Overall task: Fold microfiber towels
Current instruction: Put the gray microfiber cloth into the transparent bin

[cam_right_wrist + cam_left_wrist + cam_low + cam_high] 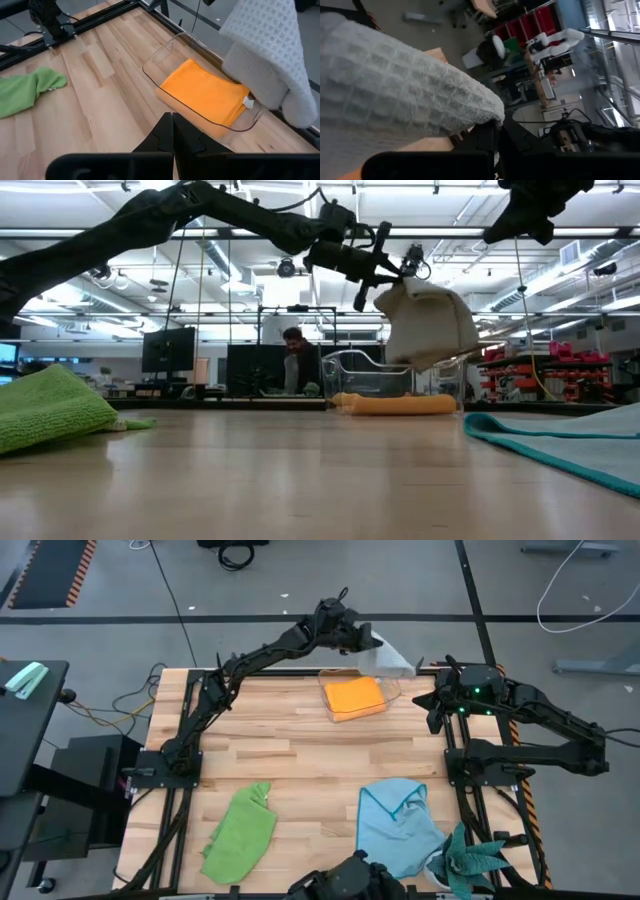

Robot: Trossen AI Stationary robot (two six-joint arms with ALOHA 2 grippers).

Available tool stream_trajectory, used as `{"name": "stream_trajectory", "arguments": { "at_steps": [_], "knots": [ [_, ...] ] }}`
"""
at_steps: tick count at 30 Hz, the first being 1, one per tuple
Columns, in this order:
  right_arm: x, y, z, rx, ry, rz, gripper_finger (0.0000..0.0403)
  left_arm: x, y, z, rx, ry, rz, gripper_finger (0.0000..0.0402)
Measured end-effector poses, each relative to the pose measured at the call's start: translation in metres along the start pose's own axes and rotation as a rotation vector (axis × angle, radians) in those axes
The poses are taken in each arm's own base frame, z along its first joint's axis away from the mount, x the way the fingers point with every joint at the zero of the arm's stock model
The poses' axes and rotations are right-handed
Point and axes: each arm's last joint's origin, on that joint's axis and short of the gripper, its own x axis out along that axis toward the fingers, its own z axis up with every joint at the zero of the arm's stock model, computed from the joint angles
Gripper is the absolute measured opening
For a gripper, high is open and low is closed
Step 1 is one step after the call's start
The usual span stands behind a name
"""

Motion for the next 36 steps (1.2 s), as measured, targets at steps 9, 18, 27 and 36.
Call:
{"name": "stream_trajectory", "arguments": {
  "at_steps": [9,18,27,36],
  "knots": [
    [0.000,0.000,0.000,0.030,0.000,0.000,0.0003,0.006,0.022,-0.012,-0.059,0.097,0.115,0.0011],
    [0.000,0.000,-0.002,0.054,0.019,-0.002,0.0003,0.010,0.049,-0.039,-0.111,0.255,0.329,0.0011],
    [0.000,0.000,-0.003,0.051,0.026,-0.004,0.0003,-0.005,0.057,-0.065,-0.148,0.463,0.543,0.0011],
    [0.004,0.000,-0.002,0.014,0.043,-0.007,0.0003,-0.013,0.059,-0.078,-0.201,0.589,0.619,0.0020]
  ]
}}
